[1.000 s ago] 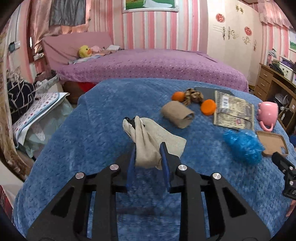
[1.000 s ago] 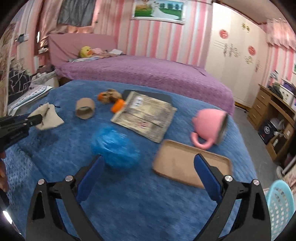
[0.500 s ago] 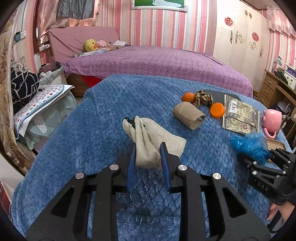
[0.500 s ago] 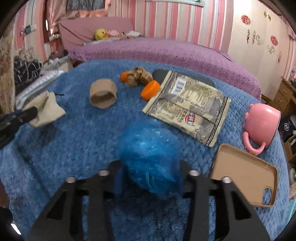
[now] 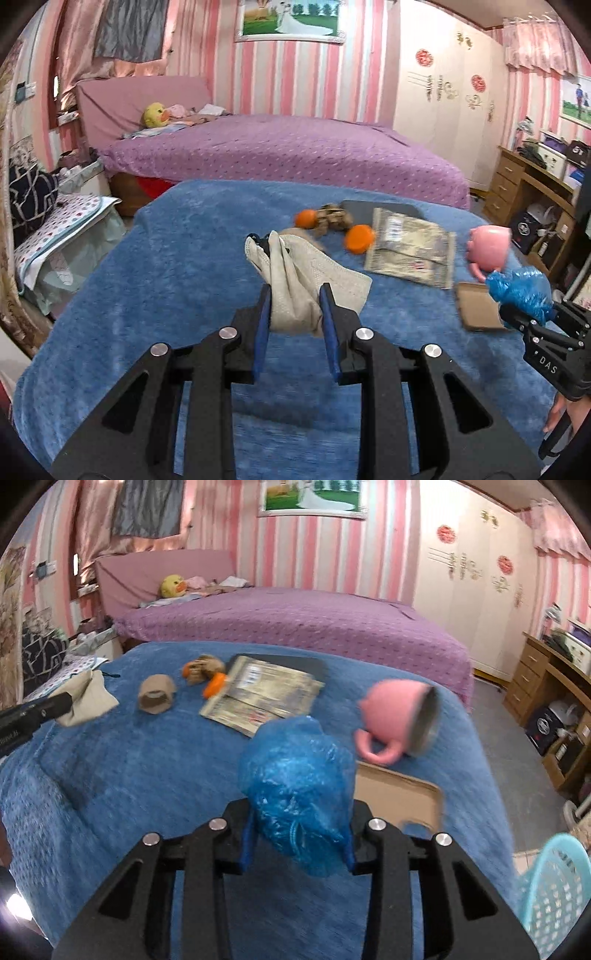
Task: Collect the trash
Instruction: 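Grasp the blue plastic bag with the right tool while the left tool holds the cloth, then carry the cloth and blue bag over the basket with both tools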
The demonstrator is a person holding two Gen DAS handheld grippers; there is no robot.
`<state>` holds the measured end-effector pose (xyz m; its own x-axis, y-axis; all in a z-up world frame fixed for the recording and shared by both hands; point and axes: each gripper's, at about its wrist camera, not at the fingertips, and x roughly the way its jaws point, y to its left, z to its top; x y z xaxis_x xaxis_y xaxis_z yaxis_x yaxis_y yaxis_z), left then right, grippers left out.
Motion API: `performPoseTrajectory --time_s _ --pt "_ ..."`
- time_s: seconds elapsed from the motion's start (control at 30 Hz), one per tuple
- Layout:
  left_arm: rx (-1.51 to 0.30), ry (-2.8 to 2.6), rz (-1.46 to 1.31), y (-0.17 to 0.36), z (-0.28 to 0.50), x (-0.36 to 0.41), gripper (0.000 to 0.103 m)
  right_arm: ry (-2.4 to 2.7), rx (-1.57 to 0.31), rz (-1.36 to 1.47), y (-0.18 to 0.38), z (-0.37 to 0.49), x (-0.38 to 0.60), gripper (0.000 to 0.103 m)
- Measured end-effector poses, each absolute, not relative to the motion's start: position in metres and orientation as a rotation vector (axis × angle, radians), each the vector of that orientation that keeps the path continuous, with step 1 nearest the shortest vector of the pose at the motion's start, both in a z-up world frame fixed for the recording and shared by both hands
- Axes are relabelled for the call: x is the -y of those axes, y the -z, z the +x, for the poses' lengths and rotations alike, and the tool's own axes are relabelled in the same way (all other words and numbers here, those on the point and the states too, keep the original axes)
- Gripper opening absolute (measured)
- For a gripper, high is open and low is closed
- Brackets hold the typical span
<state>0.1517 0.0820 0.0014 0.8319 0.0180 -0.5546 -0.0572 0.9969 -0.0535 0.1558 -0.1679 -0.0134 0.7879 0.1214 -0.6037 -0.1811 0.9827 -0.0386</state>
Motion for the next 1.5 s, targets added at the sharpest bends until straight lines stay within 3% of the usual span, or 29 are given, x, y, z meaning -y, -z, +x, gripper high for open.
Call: performPoseTrajectory --time_s 0.57,1.5 --pt "-0.578 0.07 0.017 -0.001 0.143 0.027 0.025 0.022 -0.624 -0.047 0.021 0.122 0.291 0.036" --pt "-0.566 0.168 0.108 0.019 0.112 0.126 0.025 0.232 -0.632 -0.017 0.021 0.07 0.431 0.036"
